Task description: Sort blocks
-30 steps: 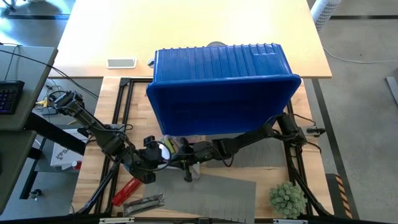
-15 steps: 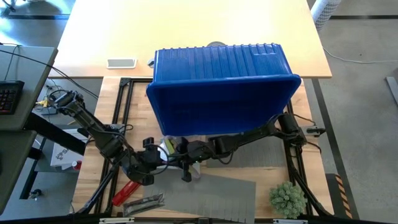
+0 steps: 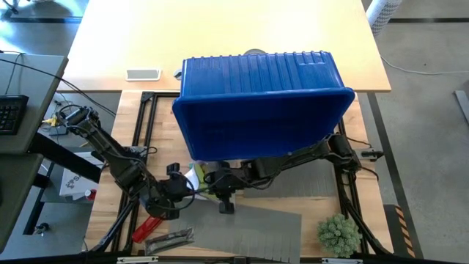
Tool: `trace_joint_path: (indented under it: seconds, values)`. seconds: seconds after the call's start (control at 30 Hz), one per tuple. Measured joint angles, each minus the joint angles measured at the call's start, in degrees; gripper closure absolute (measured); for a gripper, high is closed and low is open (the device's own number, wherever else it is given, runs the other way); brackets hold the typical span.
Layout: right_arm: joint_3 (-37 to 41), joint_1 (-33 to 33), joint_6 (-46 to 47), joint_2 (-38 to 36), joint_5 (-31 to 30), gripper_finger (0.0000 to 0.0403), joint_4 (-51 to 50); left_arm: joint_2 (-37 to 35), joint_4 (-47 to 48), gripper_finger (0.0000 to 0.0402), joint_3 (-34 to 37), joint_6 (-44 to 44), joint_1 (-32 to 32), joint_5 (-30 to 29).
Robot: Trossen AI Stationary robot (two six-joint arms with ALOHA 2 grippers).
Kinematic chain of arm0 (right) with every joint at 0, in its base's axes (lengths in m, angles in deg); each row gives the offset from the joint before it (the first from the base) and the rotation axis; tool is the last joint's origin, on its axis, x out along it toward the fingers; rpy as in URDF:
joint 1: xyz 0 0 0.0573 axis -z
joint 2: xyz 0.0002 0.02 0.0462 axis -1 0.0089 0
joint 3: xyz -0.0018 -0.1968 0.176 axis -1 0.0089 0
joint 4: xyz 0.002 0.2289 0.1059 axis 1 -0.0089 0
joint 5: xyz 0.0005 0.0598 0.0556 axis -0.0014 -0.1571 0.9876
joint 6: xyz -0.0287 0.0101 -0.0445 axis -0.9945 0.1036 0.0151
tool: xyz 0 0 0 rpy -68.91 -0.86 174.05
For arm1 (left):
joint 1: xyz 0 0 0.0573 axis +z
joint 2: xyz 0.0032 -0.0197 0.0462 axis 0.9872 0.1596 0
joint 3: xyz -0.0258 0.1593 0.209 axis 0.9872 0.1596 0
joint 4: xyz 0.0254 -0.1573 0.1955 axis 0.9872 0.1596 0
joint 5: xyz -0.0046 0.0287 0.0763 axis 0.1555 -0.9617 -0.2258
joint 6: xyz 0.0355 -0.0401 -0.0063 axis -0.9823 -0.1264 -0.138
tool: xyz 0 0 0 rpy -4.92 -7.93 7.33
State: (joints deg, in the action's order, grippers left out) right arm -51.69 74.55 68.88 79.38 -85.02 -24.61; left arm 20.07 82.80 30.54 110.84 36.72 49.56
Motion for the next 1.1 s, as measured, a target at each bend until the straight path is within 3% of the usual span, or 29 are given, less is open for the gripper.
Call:
trace_joint_path:
  seconds: [0.33,0.53,0.8,0.97,1.1]
  values:
    - [1.3,-1.1,-5.1,0.0,-2.4,0.0403,4.3,0.0,0.5,0.0401,0.0,0.8,-0.4,-0.8]
    - [1.3,-0.9,-4.7,0.0,-8.2,0.0403,-1.1,0.0,0.6,0.0401,0.0,1.3,-0.5,-1.8]
    - [1.5,-1.2,-4.9,0.2,-8.8,0.0403,-7.9,-0.1,0.9,0.0401,0.0,1.5,-0.7,-1.6]
    - [1.4,-2.3,-8.9,0.2,-8.7,0.0403,-4.6,-0.1,0.8,0.0401,-0.1,1.5,-0.9,-1.6]
    - [1.4,-4.2,-16.1,0.2,-11.1,0.0403,4.1,-0.1,0.6,0.0401,-0.1,1.4,-1.7,-2.0]
